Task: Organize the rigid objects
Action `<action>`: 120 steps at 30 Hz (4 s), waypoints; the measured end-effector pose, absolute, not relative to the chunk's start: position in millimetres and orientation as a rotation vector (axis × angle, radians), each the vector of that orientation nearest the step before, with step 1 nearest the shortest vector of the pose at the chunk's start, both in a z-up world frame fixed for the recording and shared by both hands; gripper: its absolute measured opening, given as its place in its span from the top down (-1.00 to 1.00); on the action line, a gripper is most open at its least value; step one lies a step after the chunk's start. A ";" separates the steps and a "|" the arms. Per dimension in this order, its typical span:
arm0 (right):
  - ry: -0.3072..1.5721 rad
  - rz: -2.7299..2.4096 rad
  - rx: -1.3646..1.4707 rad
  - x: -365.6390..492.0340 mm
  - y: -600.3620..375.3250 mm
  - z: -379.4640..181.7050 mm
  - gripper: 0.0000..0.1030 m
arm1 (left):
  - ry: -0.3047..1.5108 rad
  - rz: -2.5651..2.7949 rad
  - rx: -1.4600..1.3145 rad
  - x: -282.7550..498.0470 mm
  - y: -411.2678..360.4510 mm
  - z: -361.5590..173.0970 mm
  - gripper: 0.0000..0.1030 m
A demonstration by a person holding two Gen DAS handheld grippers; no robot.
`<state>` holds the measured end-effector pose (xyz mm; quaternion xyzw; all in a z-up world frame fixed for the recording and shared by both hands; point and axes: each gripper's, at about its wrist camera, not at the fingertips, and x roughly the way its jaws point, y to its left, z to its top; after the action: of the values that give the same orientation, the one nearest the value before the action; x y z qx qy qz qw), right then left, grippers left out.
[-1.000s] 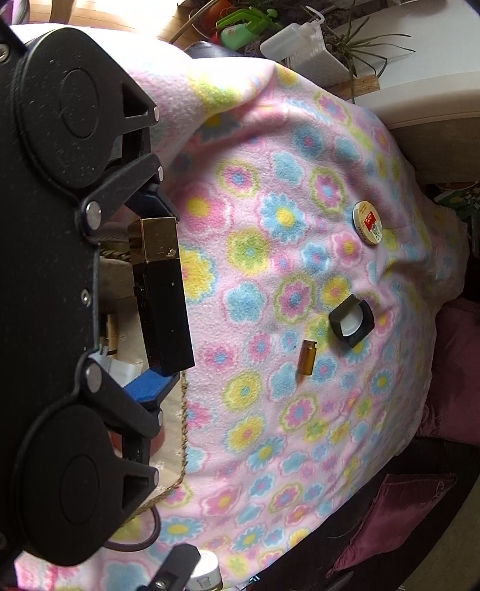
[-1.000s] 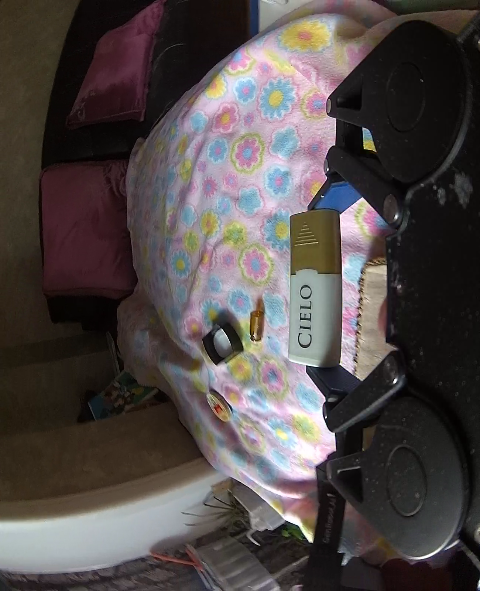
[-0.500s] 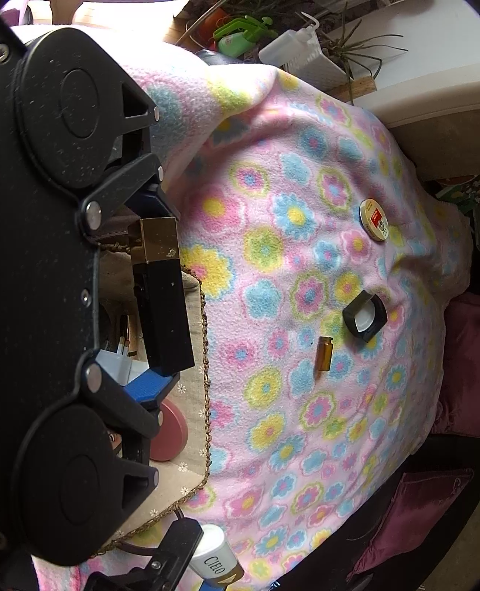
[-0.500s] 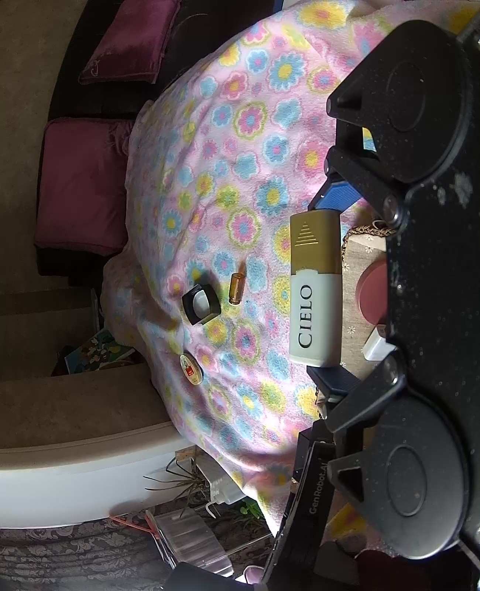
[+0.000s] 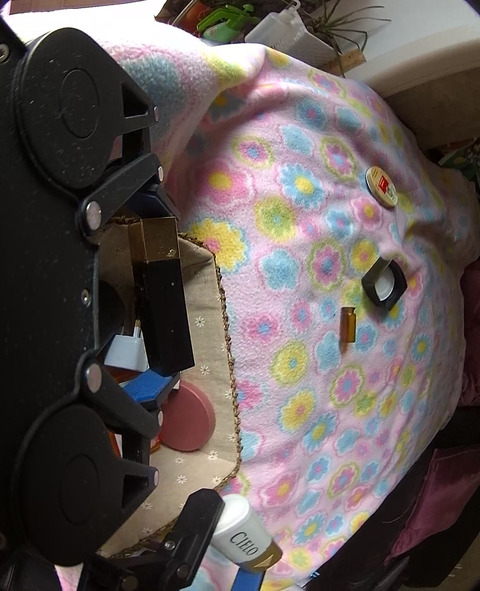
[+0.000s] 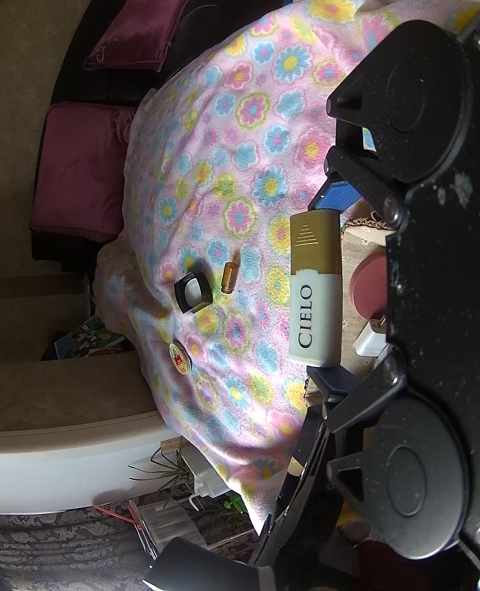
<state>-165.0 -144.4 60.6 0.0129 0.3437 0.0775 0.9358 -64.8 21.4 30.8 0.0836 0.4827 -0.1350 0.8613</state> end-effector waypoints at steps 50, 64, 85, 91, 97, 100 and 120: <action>0.802 0.167 0.038 -155.0 -143.3 50.6 -0.67 | 1.116 -0.297 0.198 -56.5 18.5 21.7 -0.61; 0.804 0.167 0.043 -154.8 -143.6 50.2 -0.67 | 1.116 -0.297 0.198 -56.2 18.4 21.9 -0.61; 0.816 0.159 0.026 -153.3 -142.2 49.3 -0.71 | 1.114 -0.279 0.156 -55.1 25.0 26.1 -0.61; 0.840 0.137 0.006 -151.6 -138.4 48.4 -0.72 | 1.129 -0.281 0.137 -54.6 26.5 25.6 -0.61; 0.841 0.133 0.004 -153.3 -137.2 48.7 -0.73 | 1.131 -0.271 0.123 -53.3 28.8 26.5 -0.61; 0.846 0.131 0.017 -152.5 -138.5 48.7 -0.73 | 1.135 -0.265 0.101 -51.6 31.9 26.9 -0.62; 1.014 0.092 -0.014 -120.4 -133.3 32.8 -0.76 | 1.147 -0.255 -0.030 -21.0 45.3 38.6 -0.61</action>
<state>-120.4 -133.3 32.8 -0.0068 0.4852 0.0440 0.8733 -21.0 45.3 38.6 -0.0141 0.5411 -0.1201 0.8322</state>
